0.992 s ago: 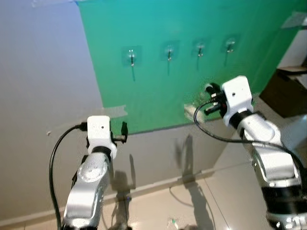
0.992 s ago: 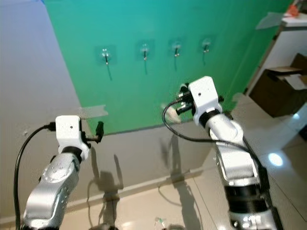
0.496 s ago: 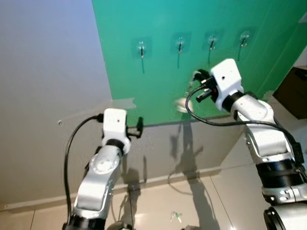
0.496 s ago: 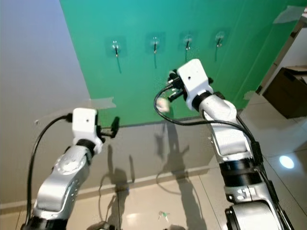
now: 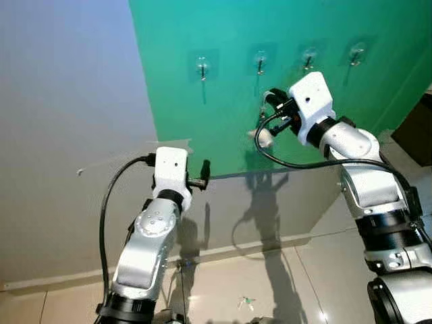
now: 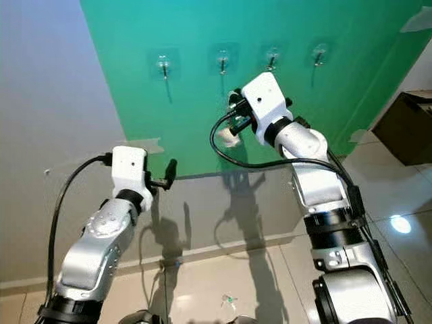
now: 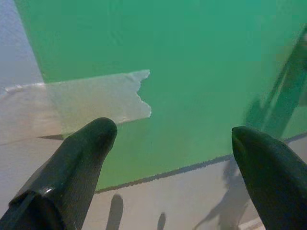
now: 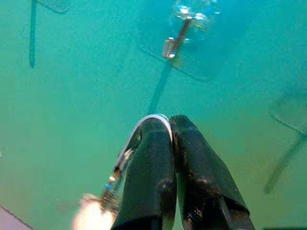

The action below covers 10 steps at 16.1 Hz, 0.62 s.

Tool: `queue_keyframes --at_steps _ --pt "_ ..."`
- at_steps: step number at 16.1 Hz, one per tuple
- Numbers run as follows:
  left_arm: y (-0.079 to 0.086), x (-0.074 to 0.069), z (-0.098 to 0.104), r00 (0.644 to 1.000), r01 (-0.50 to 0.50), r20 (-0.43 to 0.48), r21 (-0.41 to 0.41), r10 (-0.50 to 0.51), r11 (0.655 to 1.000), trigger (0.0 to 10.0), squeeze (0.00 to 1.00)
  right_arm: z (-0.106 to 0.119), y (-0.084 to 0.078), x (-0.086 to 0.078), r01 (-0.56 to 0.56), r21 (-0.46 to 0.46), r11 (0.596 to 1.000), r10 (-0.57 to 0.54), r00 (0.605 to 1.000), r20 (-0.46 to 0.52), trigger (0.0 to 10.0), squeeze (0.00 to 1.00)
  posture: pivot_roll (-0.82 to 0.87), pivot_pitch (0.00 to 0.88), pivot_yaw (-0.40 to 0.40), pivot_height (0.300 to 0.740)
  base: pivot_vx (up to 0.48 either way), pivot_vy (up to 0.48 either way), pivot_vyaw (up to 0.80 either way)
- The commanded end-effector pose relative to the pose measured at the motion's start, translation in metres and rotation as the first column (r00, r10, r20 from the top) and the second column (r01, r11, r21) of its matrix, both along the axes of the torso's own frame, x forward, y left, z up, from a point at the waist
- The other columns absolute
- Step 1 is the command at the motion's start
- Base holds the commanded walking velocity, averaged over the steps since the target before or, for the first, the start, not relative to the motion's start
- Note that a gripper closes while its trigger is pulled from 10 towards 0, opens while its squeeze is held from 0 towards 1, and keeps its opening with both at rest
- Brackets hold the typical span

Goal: Hang keys on a hook

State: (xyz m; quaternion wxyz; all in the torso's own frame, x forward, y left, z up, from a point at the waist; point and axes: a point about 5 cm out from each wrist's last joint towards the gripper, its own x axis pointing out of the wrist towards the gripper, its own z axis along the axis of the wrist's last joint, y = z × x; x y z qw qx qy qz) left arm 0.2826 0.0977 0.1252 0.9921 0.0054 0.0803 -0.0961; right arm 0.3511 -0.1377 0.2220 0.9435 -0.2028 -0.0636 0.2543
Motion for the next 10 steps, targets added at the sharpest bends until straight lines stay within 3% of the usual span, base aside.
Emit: queue_keyframes --at_steps 1,3,8,10 --pt "-0.005 0.002 0.001 1.000 0.007 0.001 0.006 -0.007 1.000 10.0 0.00 0.004 0.003 0.001 -0.025 -0.009 1.000 0.025 1.000 0.015 0.0 0.00 -0.14 0.000 -0.036 0.723 0.000 0.000 0.00" --pt "-0.004 0.004 0.001 1.000 -0.017 0.006 -0.006 0.018 1.000 10.0 0.00 0.002 0.006 0.001 -0.035 -0.009 0.999 0.035 0.999 0.010 0.0 0.00 -0.14 0.000 -0.036 0.723 0.000 0.000 0.00" --pt "-0.001 0.006 -0.001 0.999 -0.037 -0.008 0.018 0.037 0.999 10.0 0.00 -0.007 0.010 -0.001 -0.045 0.002 0.999 0.045 0.999 -0.008 0.0 0.00 -0.14 0.000 -0.030 0.723 0.000 -0.448 0.00" --pt "-0.001 0.007 -0.001 0.999 -0.047 -0.006 0.024 0.047 0.999 10.0 0.00 -0.008 0.011 -0.001 -0.047 0.003 0.999 0.047 0.999 -0.013 0.0 0.00 -0.14 0.000 -0.029 0.723 0.289 -0.379 0.00"
